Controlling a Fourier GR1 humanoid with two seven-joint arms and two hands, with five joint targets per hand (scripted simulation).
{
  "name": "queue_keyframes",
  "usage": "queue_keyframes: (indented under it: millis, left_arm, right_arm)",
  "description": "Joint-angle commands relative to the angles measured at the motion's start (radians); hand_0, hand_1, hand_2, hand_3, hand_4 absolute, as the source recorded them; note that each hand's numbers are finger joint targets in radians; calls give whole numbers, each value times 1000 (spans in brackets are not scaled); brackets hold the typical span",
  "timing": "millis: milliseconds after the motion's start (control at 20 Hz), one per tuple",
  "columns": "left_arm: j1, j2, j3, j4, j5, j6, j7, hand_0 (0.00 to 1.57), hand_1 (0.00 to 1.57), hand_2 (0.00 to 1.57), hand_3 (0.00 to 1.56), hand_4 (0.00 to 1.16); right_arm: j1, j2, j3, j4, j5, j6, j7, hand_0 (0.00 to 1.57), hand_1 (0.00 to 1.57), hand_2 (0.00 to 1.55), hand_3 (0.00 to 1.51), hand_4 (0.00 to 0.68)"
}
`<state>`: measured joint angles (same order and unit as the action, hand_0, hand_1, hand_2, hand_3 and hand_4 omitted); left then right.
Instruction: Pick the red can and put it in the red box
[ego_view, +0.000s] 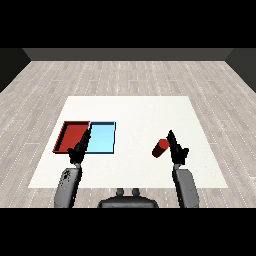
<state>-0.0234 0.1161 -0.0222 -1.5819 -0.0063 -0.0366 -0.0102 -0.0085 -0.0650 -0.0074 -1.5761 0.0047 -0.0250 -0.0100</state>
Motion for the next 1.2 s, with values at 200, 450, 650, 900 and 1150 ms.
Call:
queue_keyframes:
  millis: [200,450,650,900,1150]
  left_arm:
    - [28,-20,38,9,-14,44,3,0,0,0,0,0]
    - [-8,-67,79,-4,34,36,-313,0,0,0,0,0]
    - [97,-92,50,-15,22,20,-408,0,0,0,0,0]
    - [48,-64,88,-7,55,5,-376,0,0,0,0,0]
    - [62,-50,93,-28,65,-18,-378,0,0,0,0,0]
  right_arm:
    - [105,-170,-154,2,-131,194,-54,0,0,0,0,0]
    - [65,-141,-181,39,-252,320,-284,0,0,0,0,0]
    - [167,-202,-246,-92,-330,393,-242,0,0,0,0,0]
    - [92,-179,-265,98,-245,421,-370,0,0,0,0,0]
    - [66,-151,-270,128,-227,402,-380,0,0,0,0,0]
